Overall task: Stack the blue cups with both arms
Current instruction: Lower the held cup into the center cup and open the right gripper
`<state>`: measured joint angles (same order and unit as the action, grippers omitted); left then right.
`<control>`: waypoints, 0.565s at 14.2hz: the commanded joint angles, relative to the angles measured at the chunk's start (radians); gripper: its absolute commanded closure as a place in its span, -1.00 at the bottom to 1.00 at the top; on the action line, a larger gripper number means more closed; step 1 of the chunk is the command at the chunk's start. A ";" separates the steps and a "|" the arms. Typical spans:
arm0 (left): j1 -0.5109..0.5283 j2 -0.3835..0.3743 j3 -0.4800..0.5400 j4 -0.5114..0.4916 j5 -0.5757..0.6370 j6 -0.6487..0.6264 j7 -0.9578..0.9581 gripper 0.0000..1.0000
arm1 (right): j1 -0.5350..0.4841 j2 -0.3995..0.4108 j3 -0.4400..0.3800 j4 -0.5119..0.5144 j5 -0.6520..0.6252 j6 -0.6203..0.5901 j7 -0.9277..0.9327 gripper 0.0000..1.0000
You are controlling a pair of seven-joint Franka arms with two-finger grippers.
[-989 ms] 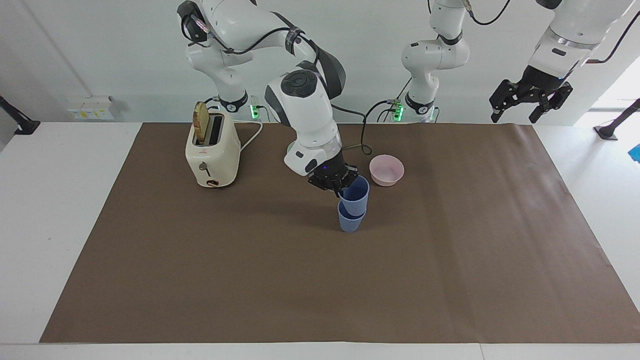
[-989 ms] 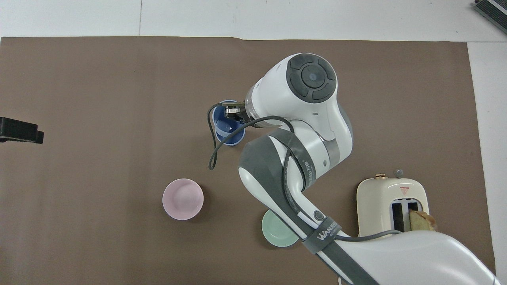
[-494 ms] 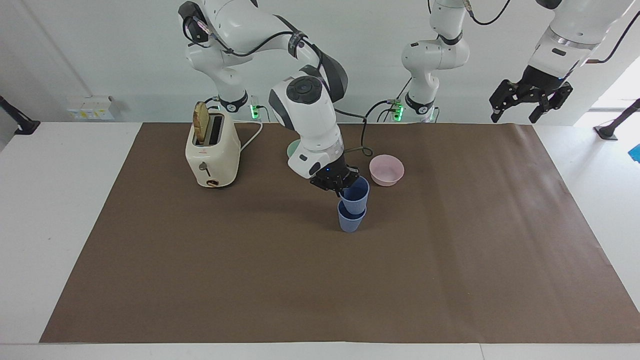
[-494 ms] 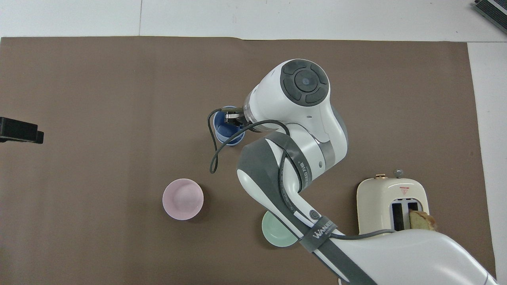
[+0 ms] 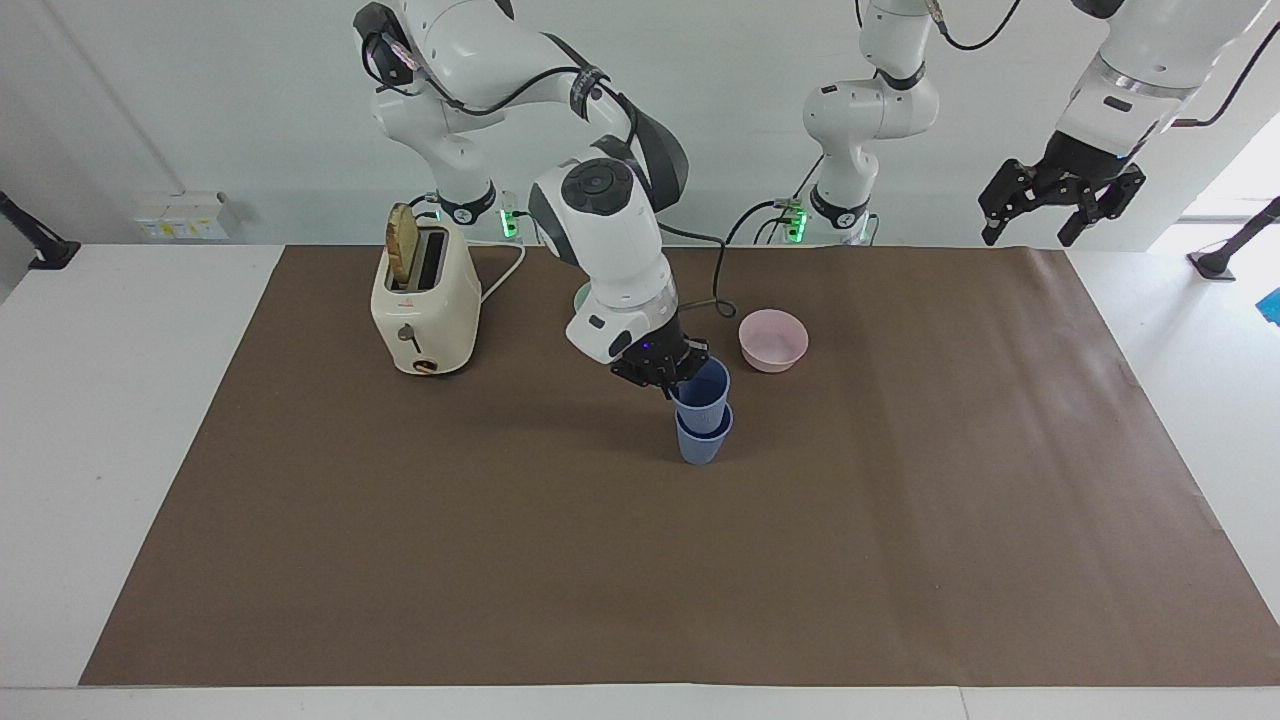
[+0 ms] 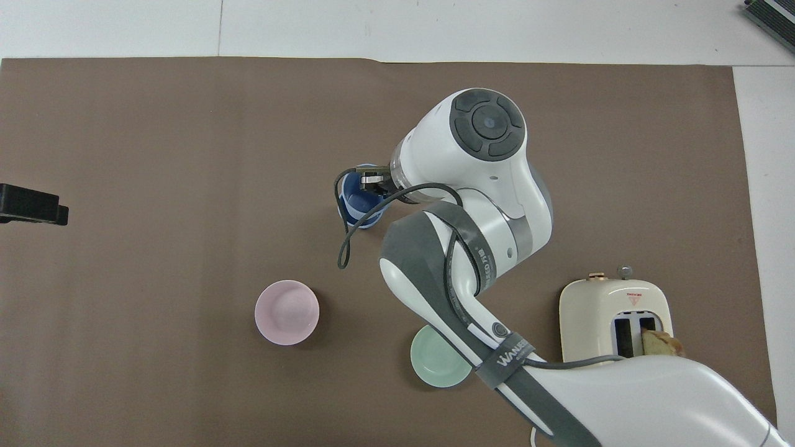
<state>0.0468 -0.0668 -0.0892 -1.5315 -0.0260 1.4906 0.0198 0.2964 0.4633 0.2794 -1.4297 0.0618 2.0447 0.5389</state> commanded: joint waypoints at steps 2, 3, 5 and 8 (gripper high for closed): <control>0.011 -0.016 -0.004 -0.019 -0.011 0.011 -0.008 -1.00 | -0.016 0.006 0.012 -0.037 0.007 0.041 -0.045 1.00; 0.011 -0.015 -0.006 -0.019 -0.011 0.011 -0.008 -1.00 | -0.011 0.012 0.012 -0.044 0.006 0.064 -0.045 1.00; 0.011 -0.015 -0.006 -0.019 -0.011 0.011 -0.008 -1.00 | -0.010 0.021 0.012 -0.048 0.004 0.075 -0.045 1.00; 0.011 -0.015 -0.004 -0.019 -0.011 0.011 -0.008 -1.00 | -0.006 0.034 0.012 -0.049 0.004 0.089 -0.045 1.00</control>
<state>0.0468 -0.0668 -0.0892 -1.5314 -0.0260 1.4906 0.0198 0.2976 0.4914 0.2817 -1.4679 0.0615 2.1080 0.5208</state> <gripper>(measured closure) 0.000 0.952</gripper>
